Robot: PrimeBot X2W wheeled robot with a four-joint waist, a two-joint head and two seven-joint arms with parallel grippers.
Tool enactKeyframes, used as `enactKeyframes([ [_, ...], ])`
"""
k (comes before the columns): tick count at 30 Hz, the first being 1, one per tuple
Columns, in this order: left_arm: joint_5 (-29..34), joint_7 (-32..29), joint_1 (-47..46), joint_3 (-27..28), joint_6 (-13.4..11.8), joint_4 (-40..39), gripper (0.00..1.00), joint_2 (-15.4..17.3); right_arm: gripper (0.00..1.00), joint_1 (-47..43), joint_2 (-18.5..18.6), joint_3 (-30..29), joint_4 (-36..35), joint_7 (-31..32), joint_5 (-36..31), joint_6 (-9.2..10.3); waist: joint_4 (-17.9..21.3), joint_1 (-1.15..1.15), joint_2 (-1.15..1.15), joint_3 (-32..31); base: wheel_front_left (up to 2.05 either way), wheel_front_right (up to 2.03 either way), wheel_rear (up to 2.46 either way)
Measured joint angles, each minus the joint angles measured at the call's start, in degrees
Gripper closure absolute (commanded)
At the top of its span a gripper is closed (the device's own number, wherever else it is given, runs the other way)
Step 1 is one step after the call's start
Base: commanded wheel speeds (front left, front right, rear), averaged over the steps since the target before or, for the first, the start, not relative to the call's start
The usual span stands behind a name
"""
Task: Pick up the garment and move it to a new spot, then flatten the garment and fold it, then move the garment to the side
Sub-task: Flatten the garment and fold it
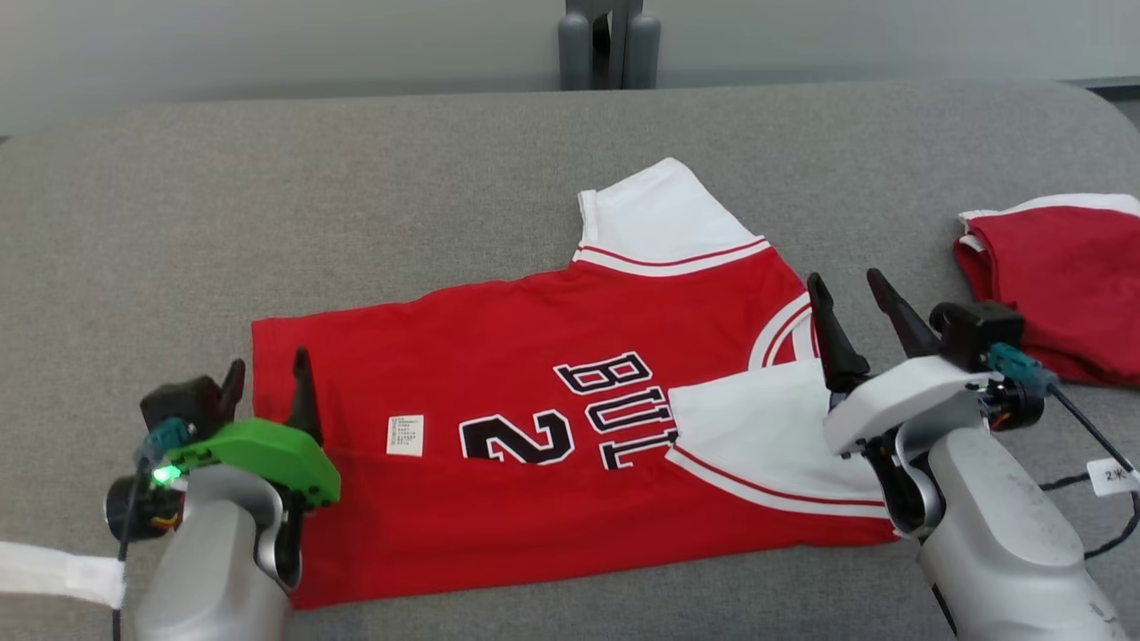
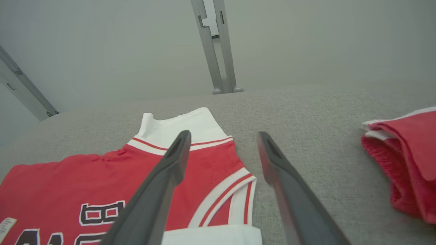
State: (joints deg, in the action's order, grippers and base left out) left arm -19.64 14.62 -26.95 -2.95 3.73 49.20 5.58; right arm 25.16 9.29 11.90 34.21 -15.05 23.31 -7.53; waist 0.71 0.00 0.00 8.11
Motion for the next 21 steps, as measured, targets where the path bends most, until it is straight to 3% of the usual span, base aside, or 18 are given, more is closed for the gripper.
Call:
enactKeyframes([
  [10, -1.8, -1.0, -11.3, 0.5, 1.6, 12.1, 0.0, 2.4, 0.0, 5.9, 0.8, 4.6, -0.9, 0.0, 1.4, 0.0, 0.8, 0.0, 0.0, 8.0, 0.0, 0.0, 0.0],
  [21, -1.5, 0.2, -17.6, -1.3, 2.4, 16.2, 0.0, 3.0, 0.0, 16.5, 5.4, 9.2, 0.8, 1.4, 2.5, 0.0, 0.9, 0.0, 0.0, 13.4, 0.0, 0.0, 0.0],
])
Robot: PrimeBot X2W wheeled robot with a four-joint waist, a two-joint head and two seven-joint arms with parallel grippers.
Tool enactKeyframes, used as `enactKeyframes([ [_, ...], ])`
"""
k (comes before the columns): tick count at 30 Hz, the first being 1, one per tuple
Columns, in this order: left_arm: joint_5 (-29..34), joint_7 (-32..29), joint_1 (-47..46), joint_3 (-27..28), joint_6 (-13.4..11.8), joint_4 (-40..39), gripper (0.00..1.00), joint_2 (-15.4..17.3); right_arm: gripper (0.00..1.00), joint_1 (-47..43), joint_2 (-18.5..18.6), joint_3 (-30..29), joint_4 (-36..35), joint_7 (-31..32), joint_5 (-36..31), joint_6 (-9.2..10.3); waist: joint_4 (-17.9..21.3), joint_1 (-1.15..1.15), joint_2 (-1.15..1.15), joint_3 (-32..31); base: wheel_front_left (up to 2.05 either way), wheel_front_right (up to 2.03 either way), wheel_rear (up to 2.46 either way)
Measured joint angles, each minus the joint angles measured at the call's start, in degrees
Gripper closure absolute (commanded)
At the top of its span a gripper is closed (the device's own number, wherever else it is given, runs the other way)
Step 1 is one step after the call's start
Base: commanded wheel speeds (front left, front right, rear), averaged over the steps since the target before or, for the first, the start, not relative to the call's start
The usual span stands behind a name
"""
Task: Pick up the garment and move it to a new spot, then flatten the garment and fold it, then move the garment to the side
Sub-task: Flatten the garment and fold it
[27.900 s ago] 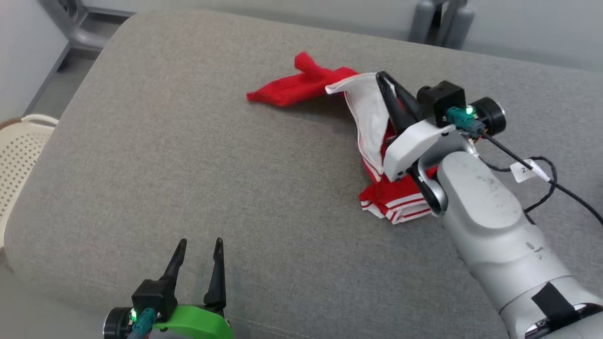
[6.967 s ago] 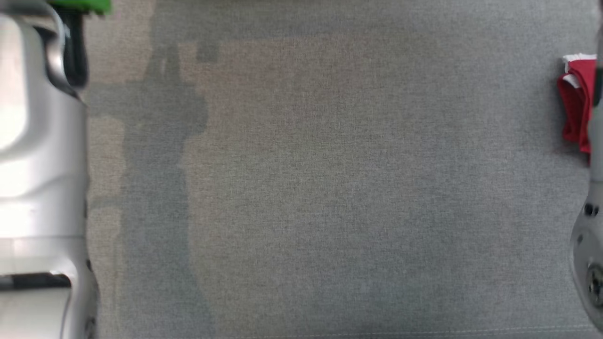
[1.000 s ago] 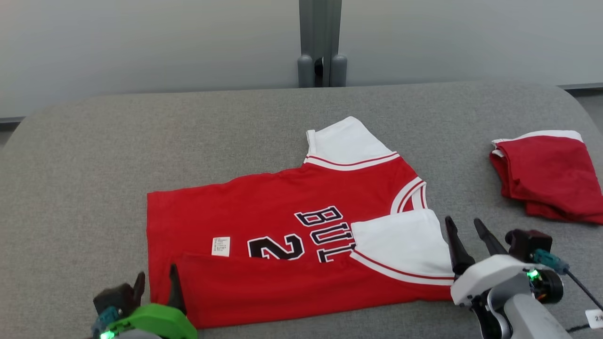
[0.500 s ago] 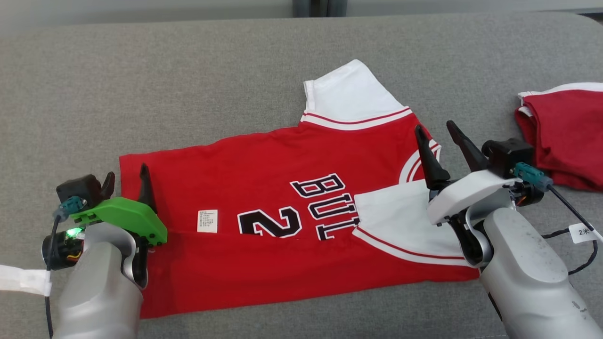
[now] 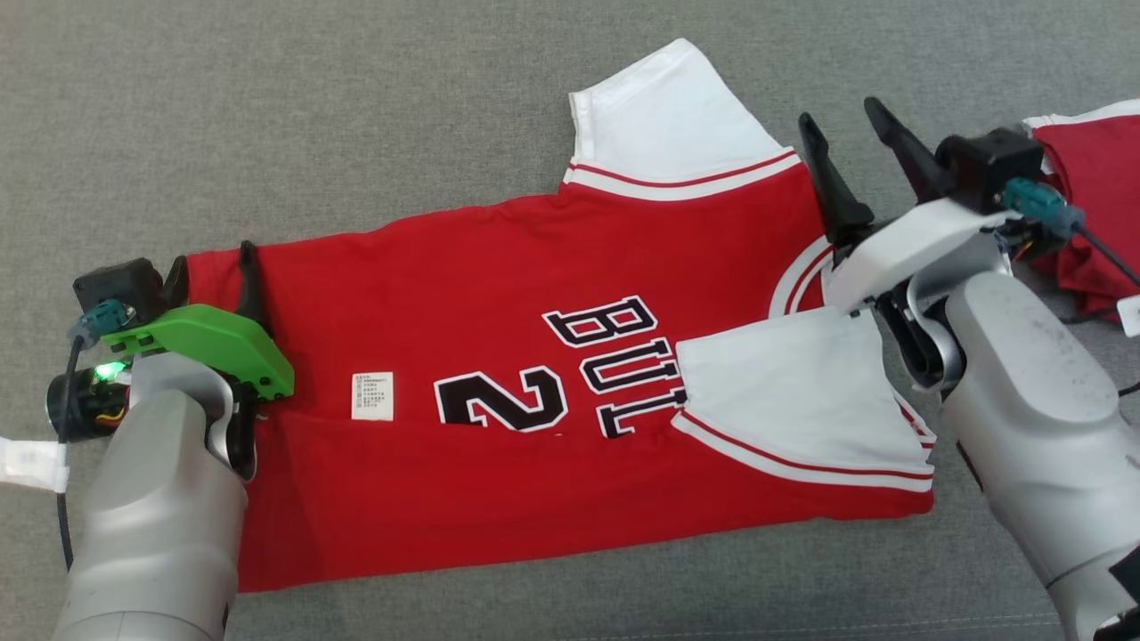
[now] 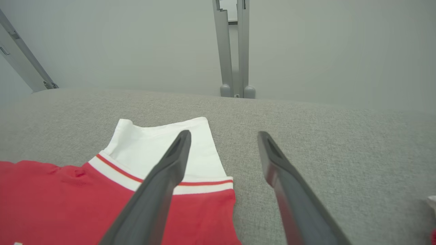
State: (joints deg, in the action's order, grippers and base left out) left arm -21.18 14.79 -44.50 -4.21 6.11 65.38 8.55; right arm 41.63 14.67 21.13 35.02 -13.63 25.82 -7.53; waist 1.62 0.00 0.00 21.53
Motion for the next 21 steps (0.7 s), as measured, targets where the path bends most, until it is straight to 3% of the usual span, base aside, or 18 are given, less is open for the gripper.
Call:
enactKeyframes([
  [1, 0.2, 0.2, -0.5, -0.6, 0.1, 0.1, 0.29, -0.2, 0.0, 1.6, 0.5, 0.6, 0.8, 1.1, 0.6, 0.0, -0.2, 0.0, 0.0, 0.4, 0.0, 0.0, 0.0],
  [2, 0.4, 0.3, -1.0, -1.3, 0.4, 0.3, 0.69, -0.4, 0.0, 3.5, 1.1, 1.8, 1.8, 2.5, 0.7, 0.0, -0.5, 0.0, 0.0, 0.9, 0.0, 0.0, 0.0],
  [3, 0.7, 0.4, -1.5, -2.0, 0.4, 0.5, 1.0, -0.6, 0.0, 5.1, 1.6, 2.4, 2.8, 3.5, 1.0, 0.0, -0.9, 0.0, 0.0, 1.2, 0.0, 0.0, 0.0],
  [16, -1.1, 0.7, -5.0, -9.6, 1.2, -1.7, 1.0, -5.2, 0.0, 21.1, 5.3, 10.5, 16.5, 15.9, 6.6, 0.0, -8.8, 0.0, 0.0, 5.1, 0.0, 0.0, 0.0],
  [21, -6.1, 0.6, -4.9, -15.5, 1.3, -4.8, 1.0, -5.5, 0.0, 23.5, 5.6, 11.6, 21.9, 18.8, 7.6, 0.0, -11.9, 0.0, 0.0, 6.7, 0.0, 0.0, 0.0],
])
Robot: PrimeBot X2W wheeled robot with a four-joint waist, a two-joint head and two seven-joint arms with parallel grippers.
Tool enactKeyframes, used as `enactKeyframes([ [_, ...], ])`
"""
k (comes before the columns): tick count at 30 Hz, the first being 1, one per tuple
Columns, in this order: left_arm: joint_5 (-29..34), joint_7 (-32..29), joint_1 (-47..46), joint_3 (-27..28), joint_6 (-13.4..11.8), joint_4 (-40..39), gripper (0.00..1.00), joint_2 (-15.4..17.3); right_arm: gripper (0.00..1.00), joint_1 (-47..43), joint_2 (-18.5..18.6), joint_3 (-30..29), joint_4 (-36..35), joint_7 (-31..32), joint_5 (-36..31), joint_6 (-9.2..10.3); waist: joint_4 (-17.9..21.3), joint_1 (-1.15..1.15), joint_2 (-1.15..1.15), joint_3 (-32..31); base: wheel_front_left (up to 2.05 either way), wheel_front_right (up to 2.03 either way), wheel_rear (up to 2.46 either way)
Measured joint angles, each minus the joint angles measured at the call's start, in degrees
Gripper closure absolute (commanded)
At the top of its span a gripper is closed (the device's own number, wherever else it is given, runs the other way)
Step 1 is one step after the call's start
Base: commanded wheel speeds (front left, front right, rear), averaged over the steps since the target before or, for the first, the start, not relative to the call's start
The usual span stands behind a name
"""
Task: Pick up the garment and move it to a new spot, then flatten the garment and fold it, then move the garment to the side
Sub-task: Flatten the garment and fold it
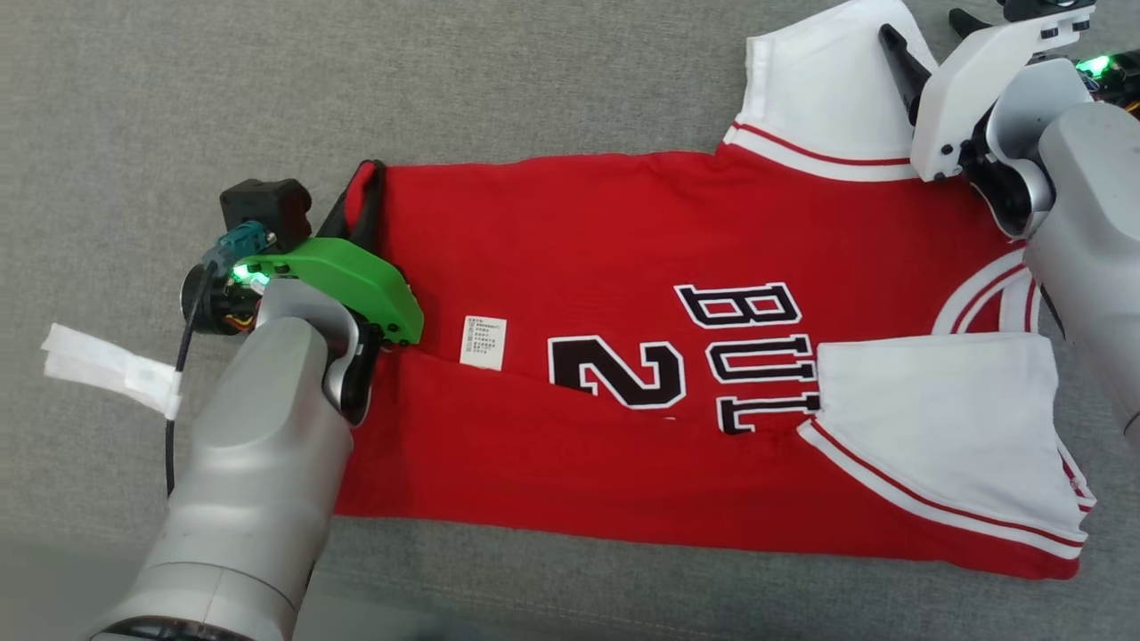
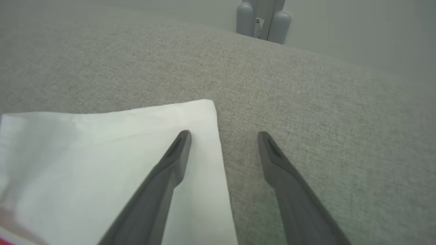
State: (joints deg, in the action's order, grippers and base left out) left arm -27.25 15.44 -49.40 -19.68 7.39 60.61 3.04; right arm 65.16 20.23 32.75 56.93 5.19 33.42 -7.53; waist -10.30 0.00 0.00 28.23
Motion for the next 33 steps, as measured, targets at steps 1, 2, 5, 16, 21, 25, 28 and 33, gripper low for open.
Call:
enactKeyframes([
  [1, -1.4, 0.0, 0.1, -1.5, 0.0, -0.8, 1.0, 0.0, 0.0, 0.3, -0.1, 0.1, 0.5, 0.1, 0.6, 0.0, -0.6, 0.0, 0.0, 0.3, 0.0, 0.0, 0.0],
  [2, -2.5, 0.0, 0.1, -2.6, 0.0, -1.3, 1.0, 0.0, 0.0, 0.7, -0.3, 0.3, 0.9, 0.1, 1.1, 0.0, -1.2, 0.0, 0.0, 0.7, 0.0, 0.0, 0.0],
  [5, -4.6, 0.1, -0.3, -4.5, 0.0, -2.2, 1.0, 0.0, 0.0, 2.2, -0.4, 1.7, 1.5, 0.9, 1.9, 0.07, -2.3, 0.0, 0.0, 1.8, 0.0, 0.0, 0.0],
  [16, -4.6, 0.0, -1.7, -3.6, -0.8, -4.0, 1.0, 0.0, 1.0, 4.5, 0.5, 4.3, 4.6, -7.7, 1.0, -0.04, -2.1, 0.0, 0.0, 3.4, 0.0, 0.0, 0.0],
  [21, -2.2, -0.2, -1.8, -0.9, -1.5, -7.2, 1.0, 0.6, 1.0, 6.0, 0.3, 2.2, 8.3, -15.3, 0.1, -0.03, -0.7, 0.0, 0.0, 3.3, 0.0, 0.0, 0.0],
  [25, 0.0, -0.3, -1.8, 1.4, -1.9, -9.8, 1.0, 1.5, 1.0, 7.6, -0.4, -0.1, 10.5, -18.9, -0.4, -0.03, 0.7, 0.0, 0.0, 3.0, 0.0, 0.0, 0.0],
  [28, 1.8, -0.3, -2.0, 3.3, -1.9, -12.0, 1.0, 2.2, 1.0, 8.6, -1.1, -2.1, 11.1, -19.9, -0.9, -0.02, 2.0, 0.0, 0.0, 2.6, 0.0, 0.0, 0.0],
  [33, 4.8, -0.3, -2.4, 6.8, -1.9, -15.7, 1.0, 3.7, 1.0, 9.0, -1.3, -7.1, 6.4, -20.2, -2.6, -0.02, 4.7, 0.0, 0.0, 2.1, 0.0, 0.0, 0.0],
])
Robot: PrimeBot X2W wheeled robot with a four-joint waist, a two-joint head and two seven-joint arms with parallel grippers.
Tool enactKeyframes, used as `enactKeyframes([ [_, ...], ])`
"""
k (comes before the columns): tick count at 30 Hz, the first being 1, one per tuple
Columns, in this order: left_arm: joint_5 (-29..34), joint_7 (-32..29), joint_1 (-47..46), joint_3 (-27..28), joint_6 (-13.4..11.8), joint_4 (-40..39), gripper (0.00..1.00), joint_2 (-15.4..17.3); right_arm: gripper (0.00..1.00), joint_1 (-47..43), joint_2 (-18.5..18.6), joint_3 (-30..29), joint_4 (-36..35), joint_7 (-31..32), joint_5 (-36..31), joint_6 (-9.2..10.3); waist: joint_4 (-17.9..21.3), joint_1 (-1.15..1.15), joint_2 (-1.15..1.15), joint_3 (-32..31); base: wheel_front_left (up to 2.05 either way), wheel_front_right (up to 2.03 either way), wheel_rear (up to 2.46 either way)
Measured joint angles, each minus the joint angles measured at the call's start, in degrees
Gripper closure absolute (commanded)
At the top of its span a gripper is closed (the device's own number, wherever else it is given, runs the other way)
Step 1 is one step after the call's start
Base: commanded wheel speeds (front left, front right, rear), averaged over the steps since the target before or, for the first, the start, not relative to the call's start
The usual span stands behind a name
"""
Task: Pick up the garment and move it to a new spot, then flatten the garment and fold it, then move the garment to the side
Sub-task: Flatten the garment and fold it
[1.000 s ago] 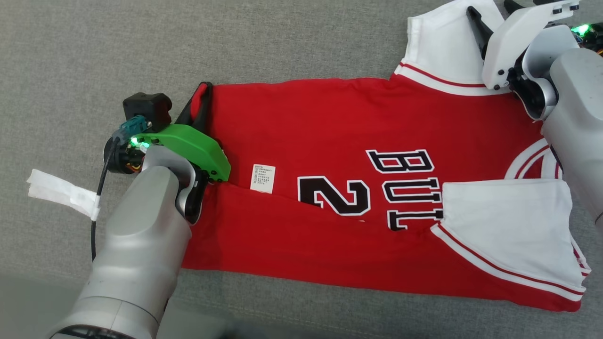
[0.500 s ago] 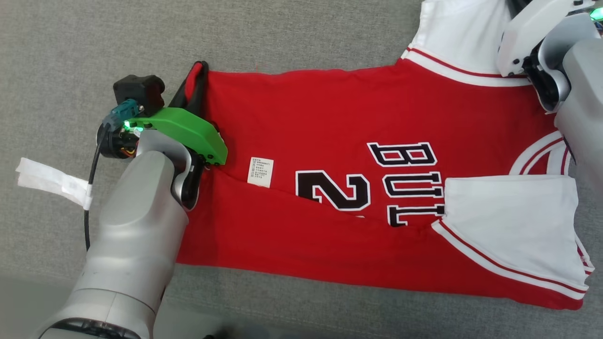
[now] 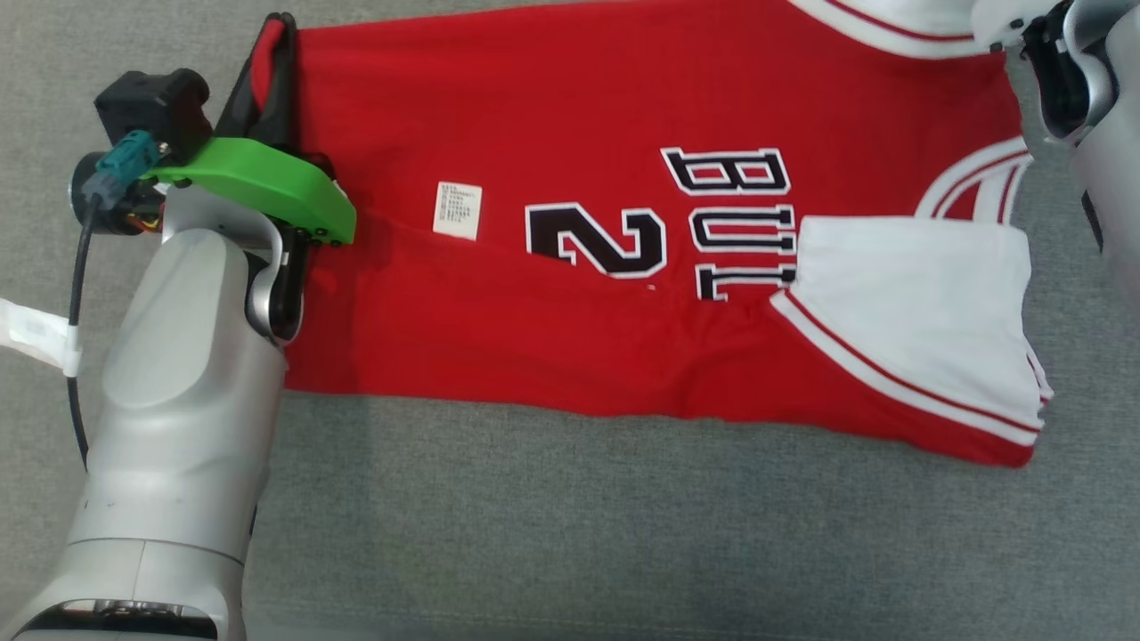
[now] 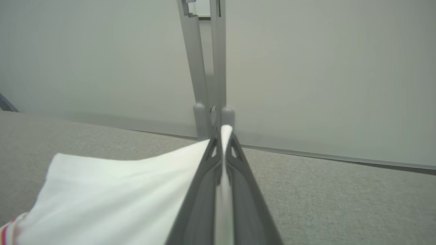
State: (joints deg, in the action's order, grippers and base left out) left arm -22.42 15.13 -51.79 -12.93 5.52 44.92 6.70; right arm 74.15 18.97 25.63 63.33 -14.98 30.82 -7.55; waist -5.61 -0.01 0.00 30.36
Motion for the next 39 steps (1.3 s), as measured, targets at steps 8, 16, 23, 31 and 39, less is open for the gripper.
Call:
enactKeyframes([
  [8, 2.7, 0.0, 3.7, 4.0, 0.7, -0.1, 1.0, 3.0, 1.0, -11.0, -4.7, -9.2, -14.6, -0.1, -1.9, 0.01, 4.8, 0.0, 0.0, -1.5, 0.0, 0.0, 0.0],
  [16, 6.5, 0.0, 11.1, 6.0, 1.4, -2.4, 1.0, 4.7, 1.0, -26.7, -5.7, -9.3, -27.1, -0.1, 0.7, 0.01, 8.5, 0.0, 0.0, -4.9, 0.0, 0.0, 0.0],
  [23, 8.7, 0.0, 18.6, 8.6, 1.5, -4.5, 1.0, 4.6, 1.0, -38.0, -6.5, -8.9, -33.9, -0.1, 4.5, 0.02, 9.9, 0.0, 0.0, -8.8, 0.0, 0.0, 0.0],
  [31, 9.5, 0.0, 25.1, 10.4, 1.6, -6.2, 0.57, 2.6, 1.0, -44.6, -7.5, -8.2, -32.0, -0.1, 5.8, 0.02, 10.6, 0.01, 0.0, -12.7, 0.0, 0.0, 0.0],
  [39, 10.6, 0.0, 31.9, 14.6, 1.5, -11.9, 0.0, -0.8, 0.0, -47.6, -8.3, -11.5, -28.8, -0.1, 6.0, 0.03, 9.3, 0.0, 0.0, -15.7, 0.0, 0.0, 0.0],
])
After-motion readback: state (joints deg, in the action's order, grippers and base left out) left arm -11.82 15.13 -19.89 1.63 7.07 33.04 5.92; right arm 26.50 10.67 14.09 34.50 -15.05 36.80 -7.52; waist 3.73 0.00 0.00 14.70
